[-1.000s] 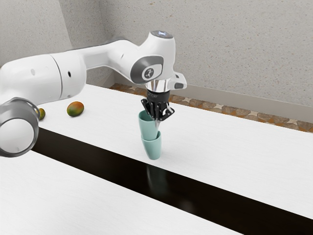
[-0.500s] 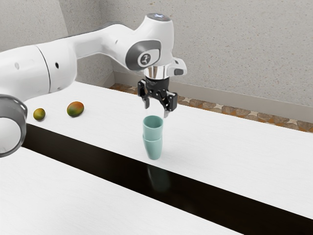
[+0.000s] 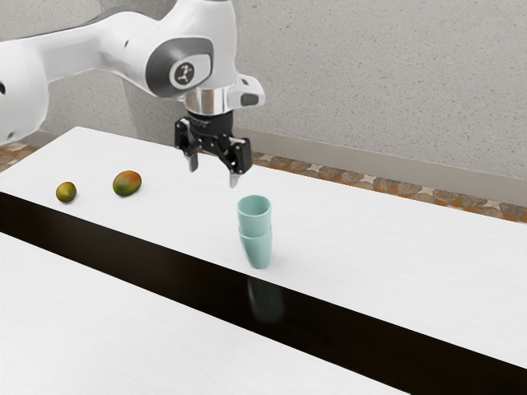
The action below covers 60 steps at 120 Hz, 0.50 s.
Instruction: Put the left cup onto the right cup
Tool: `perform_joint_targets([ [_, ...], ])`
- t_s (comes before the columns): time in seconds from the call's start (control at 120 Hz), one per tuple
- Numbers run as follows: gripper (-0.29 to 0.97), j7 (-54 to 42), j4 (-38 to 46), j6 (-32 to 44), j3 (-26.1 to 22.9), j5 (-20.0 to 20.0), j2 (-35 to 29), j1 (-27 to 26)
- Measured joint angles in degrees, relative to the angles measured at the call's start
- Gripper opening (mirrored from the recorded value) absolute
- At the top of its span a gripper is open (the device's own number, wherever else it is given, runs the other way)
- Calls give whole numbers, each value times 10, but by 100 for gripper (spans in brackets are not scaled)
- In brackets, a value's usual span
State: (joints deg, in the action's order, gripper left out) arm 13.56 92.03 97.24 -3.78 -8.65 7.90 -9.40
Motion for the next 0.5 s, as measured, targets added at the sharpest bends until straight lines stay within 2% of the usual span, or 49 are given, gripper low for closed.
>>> perform_joint_targets([
  [0.175,68,-17,25,-12,52,21,-42,-25],
  [0.5,68,-57,31,-25,75,37,-72,-26],
])
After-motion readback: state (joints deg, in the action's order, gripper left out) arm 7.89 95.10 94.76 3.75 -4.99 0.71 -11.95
